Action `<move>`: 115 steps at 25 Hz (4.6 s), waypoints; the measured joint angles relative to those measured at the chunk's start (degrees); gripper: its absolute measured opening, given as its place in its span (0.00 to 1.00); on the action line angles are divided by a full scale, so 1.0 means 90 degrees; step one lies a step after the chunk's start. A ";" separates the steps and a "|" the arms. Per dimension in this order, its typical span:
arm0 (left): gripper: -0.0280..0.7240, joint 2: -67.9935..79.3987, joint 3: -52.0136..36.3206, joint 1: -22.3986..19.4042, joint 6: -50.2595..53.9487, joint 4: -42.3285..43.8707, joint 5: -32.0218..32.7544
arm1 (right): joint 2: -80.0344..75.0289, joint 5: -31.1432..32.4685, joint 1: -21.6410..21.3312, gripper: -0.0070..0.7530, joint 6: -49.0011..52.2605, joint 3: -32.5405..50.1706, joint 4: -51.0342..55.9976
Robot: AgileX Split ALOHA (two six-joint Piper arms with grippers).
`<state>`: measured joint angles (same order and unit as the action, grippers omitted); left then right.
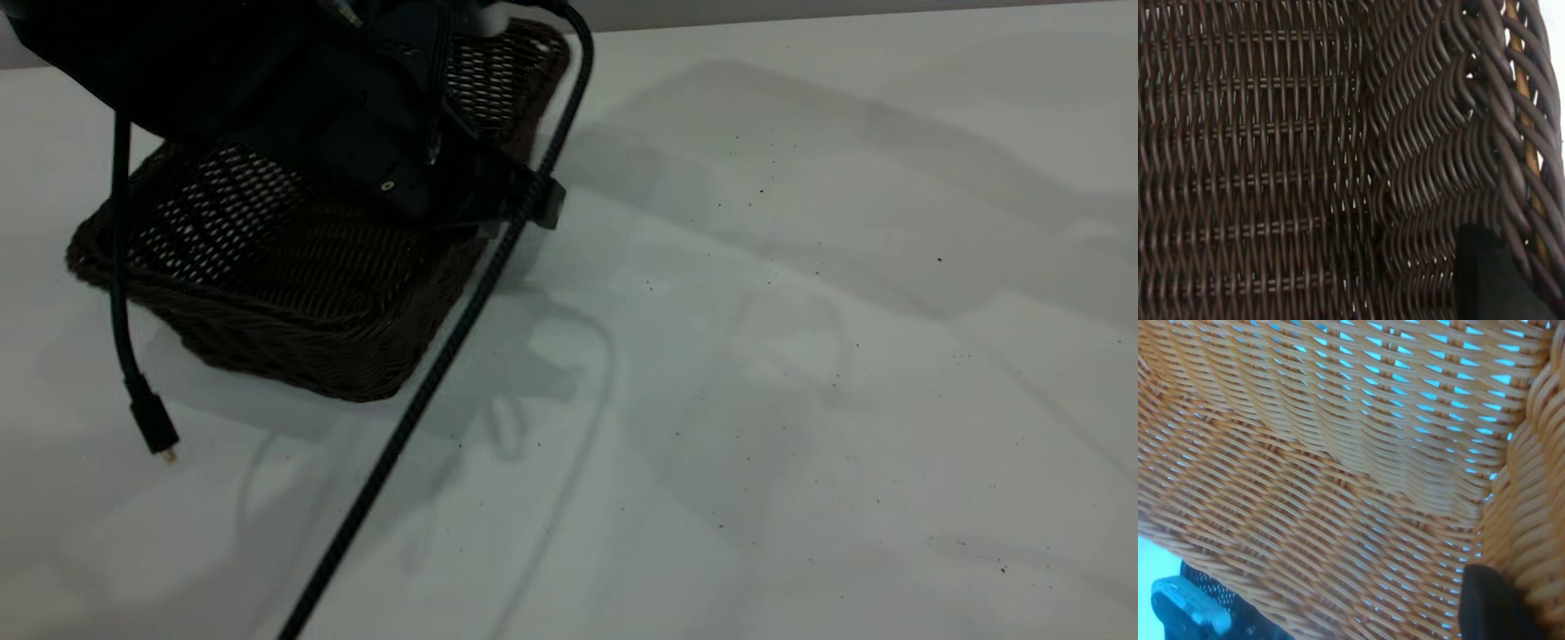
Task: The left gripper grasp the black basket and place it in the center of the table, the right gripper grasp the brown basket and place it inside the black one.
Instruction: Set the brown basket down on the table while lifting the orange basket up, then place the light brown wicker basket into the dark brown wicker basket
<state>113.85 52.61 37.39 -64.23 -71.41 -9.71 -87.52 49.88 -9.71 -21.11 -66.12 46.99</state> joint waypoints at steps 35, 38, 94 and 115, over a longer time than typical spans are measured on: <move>0.22 -0.1623 -0.1251 -0.0005 -0.1206 0.5415 0.4072 | 0.0000 0.0762 0.0000 0.15 -0.0169 -0.0762 -0.0434; 0.21 -0.1617 -0.1251 -0.0005 -0.1206 0.5409 0.4056 | 0.0000 0.0762 0.0000 0.15 -0.0193 -0.0762 -0.0434; 0.67 -0.6912 -0.1230 -0.0009 -0.0361 0.5089 0.0187 | -0.2365 0.2226 0.1982 0.15 0.0079 -0.2034 -0.0802; 0.61 -0.6906 -0.1230 -0.0009 -0.0384 0.5110 -0.0377 | -0.2444 0.2211 0.2739 0.15 0.0257 -0.1906 -0.1095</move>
<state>51.70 41.54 37.31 -67.69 -25.41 -13.10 -109.52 69.79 14.94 -18.80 -83.28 37.13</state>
